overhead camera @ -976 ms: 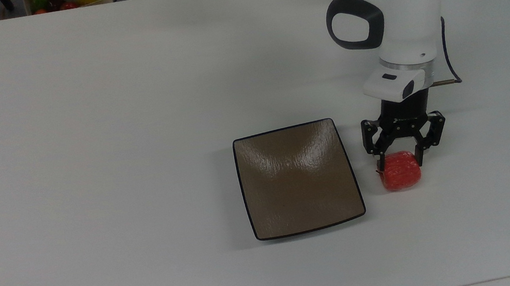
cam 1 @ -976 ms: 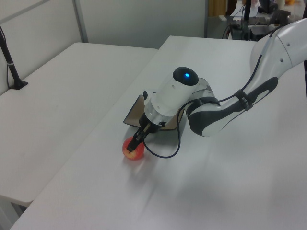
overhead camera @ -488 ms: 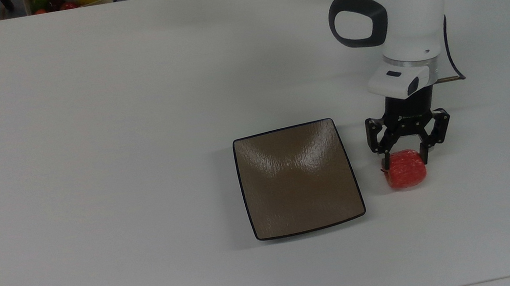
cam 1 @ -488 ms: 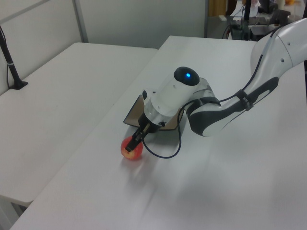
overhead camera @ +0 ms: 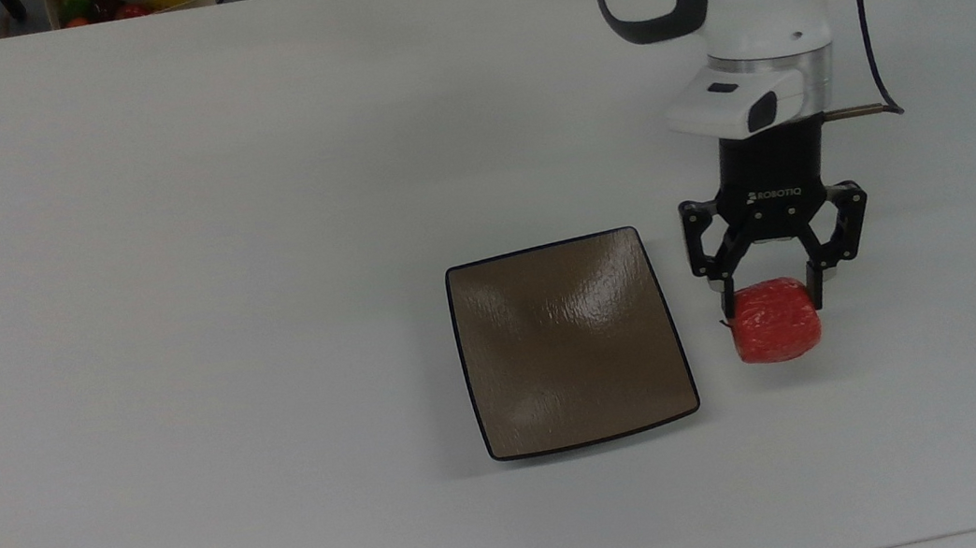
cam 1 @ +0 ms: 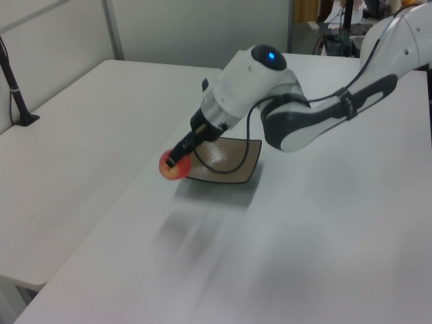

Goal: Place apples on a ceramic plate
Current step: 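Carry the apple over the brown plate and lower it onto it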

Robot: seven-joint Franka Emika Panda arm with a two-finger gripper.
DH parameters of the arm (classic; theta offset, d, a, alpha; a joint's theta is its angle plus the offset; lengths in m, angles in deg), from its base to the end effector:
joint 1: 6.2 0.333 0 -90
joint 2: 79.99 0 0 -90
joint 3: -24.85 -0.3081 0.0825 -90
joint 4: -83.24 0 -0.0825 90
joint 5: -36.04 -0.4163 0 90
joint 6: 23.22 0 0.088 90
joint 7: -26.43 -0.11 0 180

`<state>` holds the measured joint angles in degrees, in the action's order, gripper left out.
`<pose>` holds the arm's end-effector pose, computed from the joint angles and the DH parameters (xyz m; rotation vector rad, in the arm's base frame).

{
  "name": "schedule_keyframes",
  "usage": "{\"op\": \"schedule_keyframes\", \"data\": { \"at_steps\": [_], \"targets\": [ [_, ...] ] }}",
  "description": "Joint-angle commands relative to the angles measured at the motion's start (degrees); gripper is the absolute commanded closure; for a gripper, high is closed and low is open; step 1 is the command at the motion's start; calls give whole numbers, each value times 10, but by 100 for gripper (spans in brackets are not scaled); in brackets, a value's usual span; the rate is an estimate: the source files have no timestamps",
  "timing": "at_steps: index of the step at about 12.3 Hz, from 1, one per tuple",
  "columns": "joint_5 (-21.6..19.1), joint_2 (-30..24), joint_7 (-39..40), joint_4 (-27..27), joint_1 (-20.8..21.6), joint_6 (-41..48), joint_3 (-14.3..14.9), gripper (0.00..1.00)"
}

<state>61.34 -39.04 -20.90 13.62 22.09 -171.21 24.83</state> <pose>0.7179 0.3945 0.4073 -2.8316 0.0486 -1.0641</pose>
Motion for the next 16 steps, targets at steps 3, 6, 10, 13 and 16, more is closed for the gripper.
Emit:
{"op": "schedule_keyframes", "data": {
  "at_steps": [3,6,10,13,16],
  "targets": [
    [12,-29,-13,-52,-36,2,19,60],
    [12,-32,-12,-82,-37,3,26,27],
    [12,-47,-10,-103,-40,3,27,9],
    [12,-61,-8,-113,-46,11,26,9],
    [1,-138,27,-192,-51,63,24,0]
  ]
}}
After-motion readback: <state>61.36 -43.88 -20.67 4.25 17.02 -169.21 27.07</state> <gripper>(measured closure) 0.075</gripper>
